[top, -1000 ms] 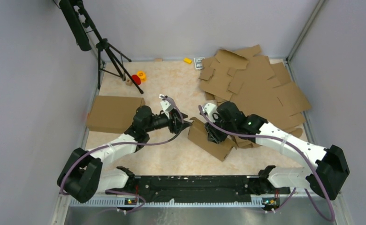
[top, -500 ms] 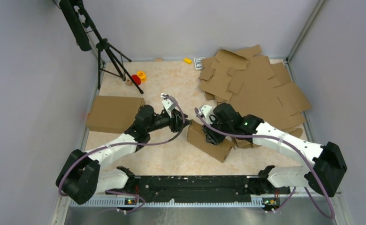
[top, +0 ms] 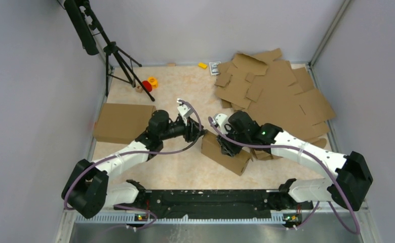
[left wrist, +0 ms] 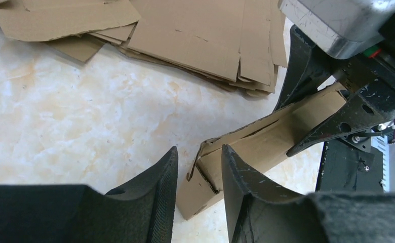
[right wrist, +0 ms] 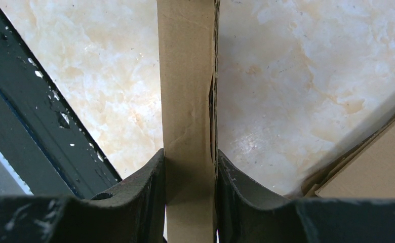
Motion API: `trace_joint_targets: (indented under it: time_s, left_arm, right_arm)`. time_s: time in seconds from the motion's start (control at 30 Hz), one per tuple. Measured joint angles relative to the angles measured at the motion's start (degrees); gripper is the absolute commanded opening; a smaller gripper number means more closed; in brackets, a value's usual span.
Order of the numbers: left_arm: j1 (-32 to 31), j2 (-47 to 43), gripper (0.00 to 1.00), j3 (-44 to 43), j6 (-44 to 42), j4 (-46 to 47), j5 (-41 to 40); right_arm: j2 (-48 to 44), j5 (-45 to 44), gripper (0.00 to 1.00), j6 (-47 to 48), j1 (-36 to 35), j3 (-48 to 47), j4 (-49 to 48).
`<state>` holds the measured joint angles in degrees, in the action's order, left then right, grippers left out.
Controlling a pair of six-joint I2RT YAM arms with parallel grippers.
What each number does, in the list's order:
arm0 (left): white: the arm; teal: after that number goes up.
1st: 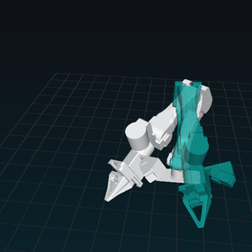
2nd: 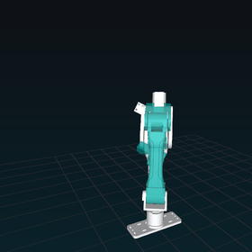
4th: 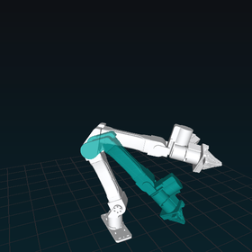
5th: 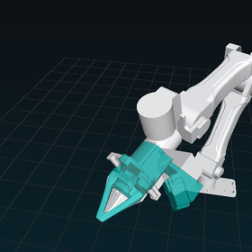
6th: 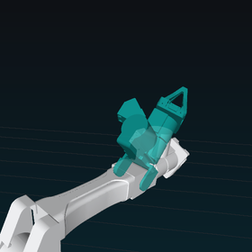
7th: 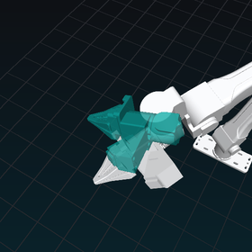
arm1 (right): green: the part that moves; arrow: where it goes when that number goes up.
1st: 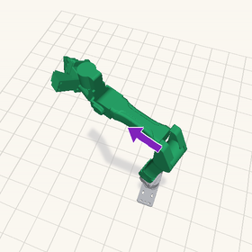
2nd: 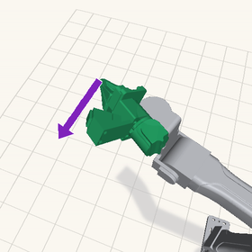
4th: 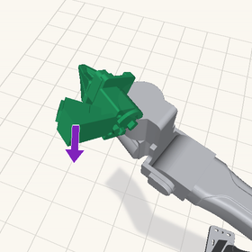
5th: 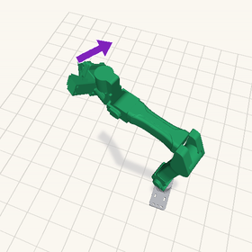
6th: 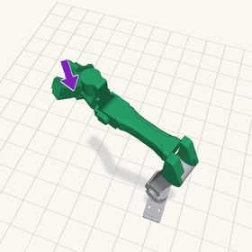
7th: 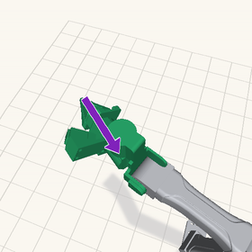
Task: Fold the paper box
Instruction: Close the paper box at the center of the board.
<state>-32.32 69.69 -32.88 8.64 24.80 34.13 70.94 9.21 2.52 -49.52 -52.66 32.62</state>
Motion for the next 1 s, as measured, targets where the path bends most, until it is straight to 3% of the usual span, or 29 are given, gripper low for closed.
trace_joint_targets:
  time_s: [0.23,0.37,0.5,0.7,0.83,0.93,1.0]
  left_arm:
    - [0.0,0.2,0.34,0.0,-1.2,-3.1,0.6]
    - [0.0,1.3,0.22,-0.5,-1.5,-3.9,1.3]
    - [0.0,1.2,0.19,-0.5,-1.8,-4.0,1.4]
    - [-0.1,-0.9,0.05,-0.4,-1.3,-3.3,1.6]
    - [-0.2,-1.0,0.04,-0.4,-1.3,-3.0,1.5]
    - [-0.5,-1.0,0.14,-0.4,-1.3,-3.1,0.9]
    - [-0.7,-0.9,0.14,-0.5,-1.4,-3.5,0.5]
  right_arm:
    - [0.2,-0.5,0.12,0.0,-0.2,-0.3,0.5]
    - [0.3,-0.4,0.12,0.0,-0.2,-0.3,0.4]
    - [0.5,-0.4,0.12,0.0,-0.2,-0.4,0.4]
    - [2.1,-0.9,0.11,-0.1,-0.6,-1.9,1.2]
    - [2.6,-2.1,0.11,-0.6,-0.9,-2.5,1.6]
    - [2.7,-2.8,0.11,-0.9,-1.0,-2.6,1.7]
    - [2.7,-3.0,0.11,-1.1,-1.0,-2.7,1.7]
